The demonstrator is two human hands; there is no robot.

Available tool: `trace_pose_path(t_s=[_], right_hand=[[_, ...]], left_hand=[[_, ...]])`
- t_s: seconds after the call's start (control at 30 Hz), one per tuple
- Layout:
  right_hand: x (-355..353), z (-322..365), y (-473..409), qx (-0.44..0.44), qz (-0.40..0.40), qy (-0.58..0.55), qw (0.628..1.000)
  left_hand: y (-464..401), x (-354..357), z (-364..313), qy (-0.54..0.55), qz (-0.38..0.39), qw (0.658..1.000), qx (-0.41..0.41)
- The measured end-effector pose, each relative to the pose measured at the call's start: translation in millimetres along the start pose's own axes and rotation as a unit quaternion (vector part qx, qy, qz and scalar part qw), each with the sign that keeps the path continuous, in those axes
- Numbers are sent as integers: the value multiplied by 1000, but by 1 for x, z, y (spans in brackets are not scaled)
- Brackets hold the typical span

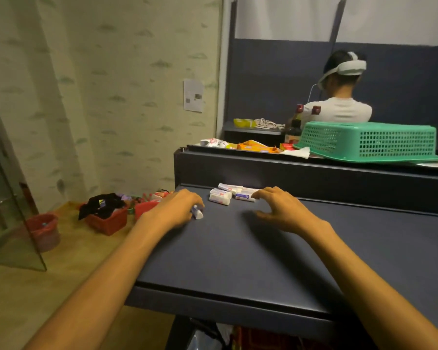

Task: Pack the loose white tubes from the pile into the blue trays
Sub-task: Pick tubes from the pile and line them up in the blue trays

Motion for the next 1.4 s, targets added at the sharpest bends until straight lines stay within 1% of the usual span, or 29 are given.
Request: trace_pose_path(t_s=[0.2,0.33,0.43,0.53,0.63,0.77,0.93,1.17,1.27,1.4], right_hand=[[3,-13,-7,15,-3,4,1000],[1,-22,-12,15,-10,-2,1000],[-2,-28,-14,13,-11,-10,1000],[-4,-35,-17,12,-10,-18,1000],[-5,-40,-22,7,-8,-20,1000],[-1,-43,-34,-7,4,-22,1000],[14,-38,-51,-18,29,-41,999],[32,-31,-69,-30,45,-66,996],[38,-31,-73,-20,48,-64,997],[44,-34,-75,3,44,-70,997]], left_hand=[[-9,-4,-1,39,-22,999,10],[-16,-10,-3,129,-54,990,4],[-19,-14,-15,191,-57,980,2],[-22,-16,-26,227,-62,972,15],[-28,-22,-29,256,-93,962,10],[-38,-32,-33,273,-136,952,-3],[-44,-31,-24,287,-139,947,-21],[-41,-33,-31,232,-142,961,41],[-38,-33,-28,216,-147,964,48],[-35,-29,-21,212,-134,967,51]])
Point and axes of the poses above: each hand's wrist, its own y-axis away from the middle knuckle, its own x-axis out of the palm, z = x × y, the point moved 9 cm from there along -y, towards the middle knuckle, and after that the axes turned 1 degree about -z, right-handed, at the moved point
